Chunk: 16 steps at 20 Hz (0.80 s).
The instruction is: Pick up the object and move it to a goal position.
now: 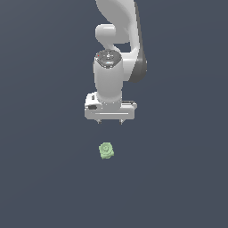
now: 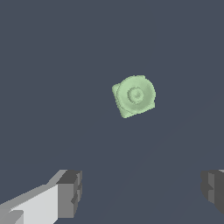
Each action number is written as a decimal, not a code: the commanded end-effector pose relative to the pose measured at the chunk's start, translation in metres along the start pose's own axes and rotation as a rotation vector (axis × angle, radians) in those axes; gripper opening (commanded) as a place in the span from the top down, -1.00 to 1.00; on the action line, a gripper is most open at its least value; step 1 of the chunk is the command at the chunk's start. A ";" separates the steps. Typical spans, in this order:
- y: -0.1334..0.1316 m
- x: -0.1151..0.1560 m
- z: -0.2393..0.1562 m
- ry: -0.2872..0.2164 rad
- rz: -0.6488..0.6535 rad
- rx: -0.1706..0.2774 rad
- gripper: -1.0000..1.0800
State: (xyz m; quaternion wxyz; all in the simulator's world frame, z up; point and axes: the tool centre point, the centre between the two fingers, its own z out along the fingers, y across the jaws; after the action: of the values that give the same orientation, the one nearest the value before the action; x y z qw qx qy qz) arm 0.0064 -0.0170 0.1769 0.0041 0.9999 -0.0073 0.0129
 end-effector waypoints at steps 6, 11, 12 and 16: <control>-0.011 -0.001 -0.003 -0.001 -0.016 0.003 -0.92; -0.029 -0.005 -0.008 -0.002 -0.037 0.007 -0.92; -0.030 -0.005 -0.008 -0.002 -0.037 0.007 -0.92; -0.028 -0.004 -0.007 -0.002 -0.039 0.007 -0.92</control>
State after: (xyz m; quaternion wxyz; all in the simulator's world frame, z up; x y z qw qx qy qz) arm 0.0025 0.0117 0.1842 0.0007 0.9999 0.0119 0.0122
